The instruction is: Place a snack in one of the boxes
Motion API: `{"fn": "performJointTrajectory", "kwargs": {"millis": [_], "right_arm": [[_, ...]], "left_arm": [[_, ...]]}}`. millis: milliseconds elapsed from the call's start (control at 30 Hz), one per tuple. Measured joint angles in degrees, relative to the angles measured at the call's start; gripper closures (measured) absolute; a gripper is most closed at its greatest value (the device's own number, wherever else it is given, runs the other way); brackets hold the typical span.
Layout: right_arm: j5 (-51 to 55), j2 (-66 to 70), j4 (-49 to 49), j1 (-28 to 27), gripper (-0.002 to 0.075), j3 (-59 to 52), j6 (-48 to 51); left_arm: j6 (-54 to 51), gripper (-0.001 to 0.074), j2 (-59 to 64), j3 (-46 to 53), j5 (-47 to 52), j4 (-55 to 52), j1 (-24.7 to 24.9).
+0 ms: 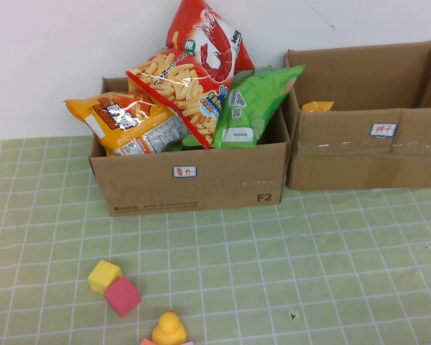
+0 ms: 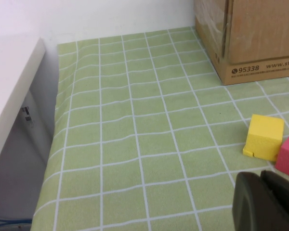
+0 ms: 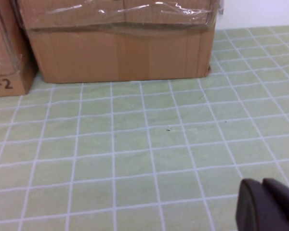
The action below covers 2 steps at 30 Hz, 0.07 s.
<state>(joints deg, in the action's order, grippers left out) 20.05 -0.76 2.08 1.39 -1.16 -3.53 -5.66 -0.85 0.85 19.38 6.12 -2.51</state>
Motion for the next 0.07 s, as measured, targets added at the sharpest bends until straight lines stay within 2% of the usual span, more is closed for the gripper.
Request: {"fn": "performJointTrajectory", "kwargs": {"millis": [67], "right_arm": [[0.0, 0.0, 1.1, 0.0, 0.0728, 0.0, 0.1]], "left_arm": [[0.0, 0.0737, 0.0, 0.0, 0.0, 0.0, 0.0]]}}
